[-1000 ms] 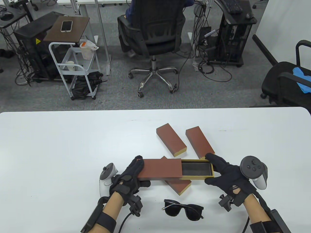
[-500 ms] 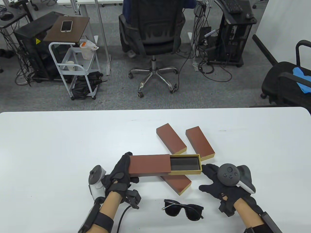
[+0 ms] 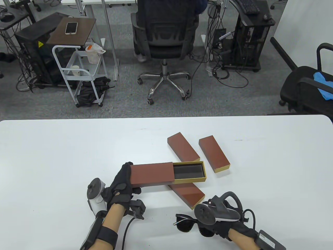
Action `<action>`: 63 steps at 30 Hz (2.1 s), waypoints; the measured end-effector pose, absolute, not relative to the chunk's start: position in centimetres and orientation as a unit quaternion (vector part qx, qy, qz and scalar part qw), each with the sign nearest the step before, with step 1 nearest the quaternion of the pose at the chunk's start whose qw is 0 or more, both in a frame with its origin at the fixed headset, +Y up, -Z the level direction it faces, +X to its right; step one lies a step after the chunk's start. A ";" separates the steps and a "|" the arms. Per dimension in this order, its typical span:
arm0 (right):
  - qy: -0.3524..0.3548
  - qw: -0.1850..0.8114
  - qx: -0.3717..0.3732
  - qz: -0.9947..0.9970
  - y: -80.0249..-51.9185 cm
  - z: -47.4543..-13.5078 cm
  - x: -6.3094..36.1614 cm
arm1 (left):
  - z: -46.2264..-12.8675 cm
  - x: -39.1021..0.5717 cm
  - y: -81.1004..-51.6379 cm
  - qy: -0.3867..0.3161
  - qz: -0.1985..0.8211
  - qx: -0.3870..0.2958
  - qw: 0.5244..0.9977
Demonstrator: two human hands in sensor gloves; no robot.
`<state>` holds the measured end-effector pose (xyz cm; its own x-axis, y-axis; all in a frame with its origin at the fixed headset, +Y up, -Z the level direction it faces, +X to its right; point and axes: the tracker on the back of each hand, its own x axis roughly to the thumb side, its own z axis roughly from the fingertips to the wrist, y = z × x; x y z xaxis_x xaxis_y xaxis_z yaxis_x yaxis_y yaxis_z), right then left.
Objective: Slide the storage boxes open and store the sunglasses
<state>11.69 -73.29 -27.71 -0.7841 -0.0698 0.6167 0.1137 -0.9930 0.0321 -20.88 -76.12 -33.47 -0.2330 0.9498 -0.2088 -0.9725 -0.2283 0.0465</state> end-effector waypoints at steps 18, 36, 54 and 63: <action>-0.044 0.083 -0.348 -0.933 -74.5 -26.8 10.1 | -33.3 -20.3 -76.3 0.080 0.781 -0.083 0.613; 0.121 0.099 -0.288 -0.945 -60.6 -28.8 13.5 | -33.2 -19.5 -76.6 0.076 0.780 -0.103 0.613; 0.107 0.196 -0.215 -0.951 -60.1 -31.5 13.7 | -33.1 -17.6 -76.5 0.035 0.779 -0.150 0.608; 0.072 0.210 -0.223 -0.949 -60.7 -31.7 12.4 | -32.9 -16.4 -76.7 0.021 0.775 -0.172 0.607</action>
